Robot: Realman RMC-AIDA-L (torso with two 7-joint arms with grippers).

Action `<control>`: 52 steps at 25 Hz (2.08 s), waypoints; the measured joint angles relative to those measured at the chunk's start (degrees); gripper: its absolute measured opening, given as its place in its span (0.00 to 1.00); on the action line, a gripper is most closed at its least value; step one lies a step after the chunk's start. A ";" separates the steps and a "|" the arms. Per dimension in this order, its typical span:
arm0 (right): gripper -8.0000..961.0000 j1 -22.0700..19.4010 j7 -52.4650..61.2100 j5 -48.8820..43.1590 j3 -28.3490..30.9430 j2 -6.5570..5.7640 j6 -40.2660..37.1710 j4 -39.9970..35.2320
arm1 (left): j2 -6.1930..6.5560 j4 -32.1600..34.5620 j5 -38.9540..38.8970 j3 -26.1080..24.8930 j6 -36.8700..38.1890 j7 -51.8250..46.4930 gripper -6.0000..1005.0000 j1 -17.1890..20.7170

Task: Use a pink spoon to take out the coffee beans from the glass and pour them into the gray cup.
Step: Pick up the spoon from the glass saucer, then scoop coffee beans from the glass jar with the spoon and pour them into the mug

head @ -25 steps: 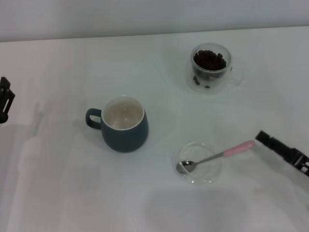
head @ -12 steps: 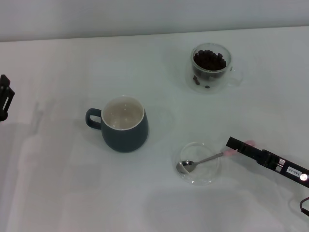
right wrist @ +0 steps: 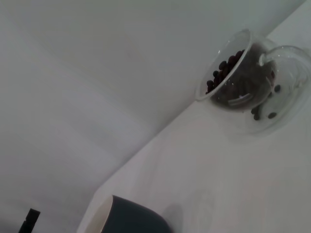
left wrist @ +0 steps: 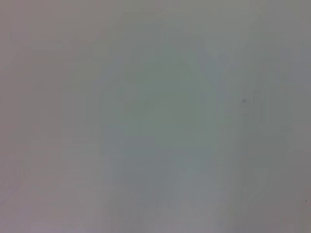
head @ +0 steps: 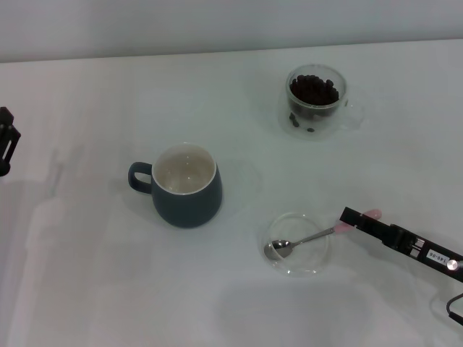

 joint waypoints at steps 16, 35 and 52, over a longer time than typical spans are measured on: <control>0.17 0.81 4.10 0.70 0.72 -0.35 1.23 -3.66 | -0.06 -0.69 -0.09 -0.73 0.02 0.00 0.82 -0.29; 0.17 11.67 4.45 2.76 8.24 -3.47 1.13 -25.02 | -0.09 -0.70 -1.42 -0.78 0.20 0.00 0.82 0.24; 0.17 14.61 -6.89 0.66 0.86 -0.47 -15.15 -28.69 | -0.02 -0.85 -1.50 -0.79 0.00 -0.17 0.82 0.22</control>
